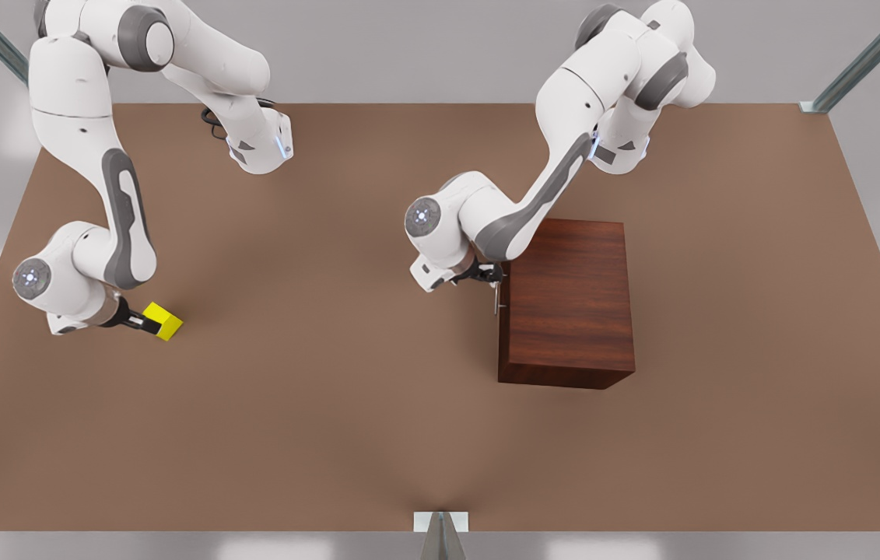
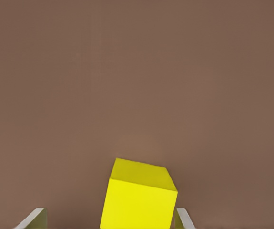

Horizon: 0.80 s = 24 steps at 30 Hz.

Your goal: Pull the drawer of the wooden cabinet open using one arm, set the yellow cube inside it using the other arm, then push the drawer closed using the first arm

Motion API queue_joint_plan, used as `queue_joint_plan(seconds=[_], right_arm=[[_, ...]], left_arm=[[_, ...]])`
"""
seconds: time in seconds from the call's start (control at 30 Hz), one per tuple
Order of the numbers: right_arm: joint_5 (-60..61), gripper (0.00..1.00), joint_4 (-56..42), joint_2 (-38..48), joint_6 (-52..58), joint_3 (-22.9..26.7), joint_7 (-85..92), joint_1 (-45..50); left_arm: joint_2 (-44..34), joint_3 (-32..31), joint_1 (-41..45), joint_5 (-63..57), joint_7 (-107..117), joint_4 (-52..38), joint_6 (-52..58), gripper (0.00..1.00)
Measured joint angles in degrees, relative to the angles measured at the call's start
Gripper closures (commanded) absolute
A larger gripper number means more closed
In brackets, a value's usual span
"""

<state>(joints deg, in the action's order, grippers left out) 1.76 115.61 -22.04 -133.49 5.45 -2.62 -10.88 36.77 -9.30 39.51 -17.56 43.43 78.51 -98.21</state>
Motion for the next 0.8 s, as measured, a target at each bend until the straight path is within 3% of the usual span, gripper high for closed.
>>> queue_joint_plan(seconds=[0.13, 0.2, 0.8], right_arm=[[-0.22, 0.00, 0.16, -1.16, -0.44, -0.01, -0.31, 0.05], [-0.28, 0.00, 0.15, -1.48, -0.50, -0.01, -0.41, 0.06], [-0.35, 0.00, 0.07, -3.73, 0.26, -0.01, -0.77, -0.46]], left_arm=[[0.74, 0.03, -0.28, -0.21, 1.84, -0.02, 0.78, 0.00], [1.00, 0.04, -0.30, -0.32, 2.60, -0.01, 1.00, 0.22], [2.61, 0.07, -0.92, -3.04, 6.53, -0.82, 1.73, 0.22]])
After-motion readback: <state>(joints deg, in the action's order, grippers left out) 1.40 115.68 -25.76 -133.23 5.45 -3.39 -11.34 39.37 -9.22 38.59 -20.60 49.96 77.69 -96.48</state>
